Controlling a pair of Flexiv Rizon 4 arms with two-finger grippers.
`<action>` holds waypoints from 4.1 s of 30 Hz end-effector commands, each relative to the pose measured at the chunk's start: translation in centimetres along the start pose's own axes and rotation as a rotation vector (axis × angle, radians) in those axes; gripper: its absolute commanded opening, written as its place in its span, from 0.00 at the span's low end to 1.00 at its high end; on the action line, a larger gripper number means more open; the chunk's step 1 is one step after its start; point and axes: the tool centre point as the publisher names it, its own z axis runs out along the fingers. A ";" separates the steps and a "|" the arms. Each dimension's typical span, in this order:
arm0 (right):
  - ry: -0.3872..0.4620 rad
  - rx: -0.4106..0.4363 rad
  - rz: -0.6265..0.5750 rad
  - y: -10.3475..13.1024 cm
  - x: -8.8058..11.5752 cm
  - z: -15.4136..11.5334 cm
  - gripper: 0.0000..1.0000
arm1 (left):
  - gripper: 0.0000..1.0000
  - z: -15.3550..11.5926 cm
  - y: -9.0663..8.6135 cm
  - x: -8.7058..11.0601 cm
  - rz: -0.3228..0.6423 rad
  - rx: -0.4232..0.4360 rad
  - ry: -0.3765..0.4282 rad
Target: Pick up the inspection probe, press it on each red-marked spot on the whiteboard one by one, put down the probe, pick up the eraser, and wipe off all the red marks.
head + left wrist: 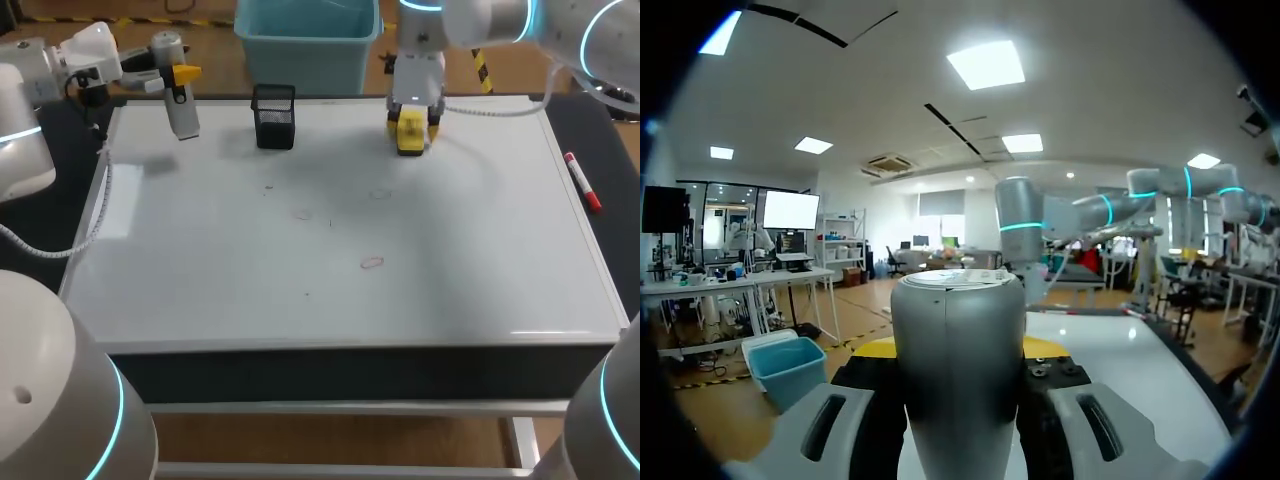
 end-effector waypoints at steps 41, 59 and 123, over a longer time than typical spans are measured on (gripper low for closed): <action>-0.045 0.067 0.279 3.0 9.8 -4.9 0.00 | 0.00 0.1 0.0 0.0 0.002 0.004 0.000; -0.053 0.067 0.383 5.6 12.9 -4.5 0.00 | 0.00 0.1 0.0 0.0 0.002 0.004 0.000; -0.057 0.063 0.398 5.8 13.2 -4.4 0.00 | 0.00 5.1 -0.4 10.1 0.002 0.015 0.192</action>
